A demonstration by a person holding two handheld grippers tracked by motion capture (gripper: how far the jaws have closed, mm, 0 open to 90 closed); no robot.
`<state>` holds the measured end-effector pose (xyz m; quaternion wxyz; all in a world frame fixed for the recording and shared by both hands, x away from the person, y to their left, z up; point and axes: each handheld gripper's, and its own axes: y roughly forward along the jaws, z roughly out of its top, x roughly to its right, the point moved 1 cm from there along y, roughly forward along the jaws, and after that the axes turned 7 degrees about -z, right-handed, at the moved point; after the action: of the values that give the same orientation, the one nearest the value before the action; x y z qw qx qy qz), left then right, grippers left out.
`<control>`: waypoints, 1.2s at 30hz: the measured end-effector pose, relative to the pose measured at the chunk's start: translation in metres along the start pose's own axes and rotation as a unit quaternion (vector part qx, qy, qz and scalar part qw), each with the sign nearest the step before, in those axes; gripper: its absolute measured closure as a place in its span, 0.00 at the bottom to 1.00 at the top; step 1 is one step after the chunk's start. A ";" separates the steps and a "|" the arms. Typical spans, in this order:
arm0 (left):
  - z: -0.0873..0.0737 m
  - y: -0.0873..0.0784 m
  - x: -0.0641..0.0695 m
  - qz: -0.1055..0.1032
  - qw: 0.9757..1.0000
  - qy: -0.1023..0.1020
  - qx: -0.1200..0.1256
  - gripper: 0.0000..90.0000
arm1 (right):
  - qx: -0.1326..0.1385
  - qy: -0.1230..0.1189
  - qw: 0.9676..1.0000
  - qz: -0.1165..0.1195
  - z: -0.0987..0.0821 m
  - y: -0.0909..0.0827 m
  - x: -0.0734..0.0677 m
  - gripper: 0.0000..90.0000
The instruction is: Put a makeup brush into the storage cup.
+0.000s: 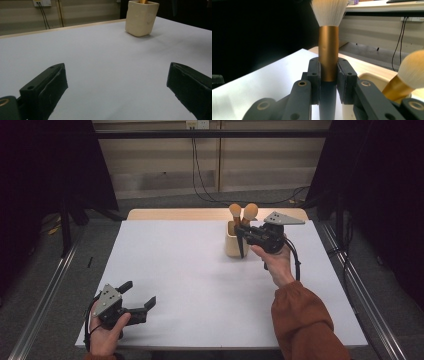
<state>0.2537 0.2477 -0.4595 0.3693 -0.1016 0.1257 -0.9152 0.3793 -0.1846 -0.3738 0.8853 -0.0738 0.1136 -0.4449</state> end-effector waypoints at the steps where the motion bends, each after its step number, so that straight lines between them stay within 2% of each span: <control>1: 0.000 0.000 0.000 0.000 1.000 0.000 0.000 0.03 | 0.002 0.001 1.000 -0.001 0.002 0.000 0.000 0.83; 11: 0.000 0.000 0.000 -0.002 1.000 0.000 0.001 0.03 | 0.021 0.000 1.000 -0.007 0.021 0.001 0.005 0.83; 16: 0.000 0.000 0.000 0.000 1.000 0.000 0.000 0.03 | 0.027 -0.009 0.999 -0.014 0.031 0.004 0.006 0.83; 19: 0.000 0.000 -0.001 -0.001 1.000 0.000 0.000 0.03 | 0.033 -0.005 0.999 -0.018 0.037 0.005 0.007 0.83; 27: 0.000 0.000 -0.001 0.000 1.000 0.001 0.000 0.03 | 0.036 -0.016 0.999 -0.036 0.044 0.009 0.013 0.83; 32: 0.000 0.000 -0.001 0.000 1.000 -0.001 0.001 0.03 | 0.034 -0.013 0.998 -0.048 0.046 0.017 0.019 0.83; 36: 0.000 0.000 -0.001 -0.001 1.000 0.001 0.001 0.03 | 0.045 -0.020 0.997 -0.054 0.049 0.022 0.019 0.83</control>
<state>0.2543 0.2482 -0.4595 0.3685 -0.1008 0.1249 -0.9157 0.4203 -0.1853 -0.3342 0.8642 -0.0485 0.0718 -0.4956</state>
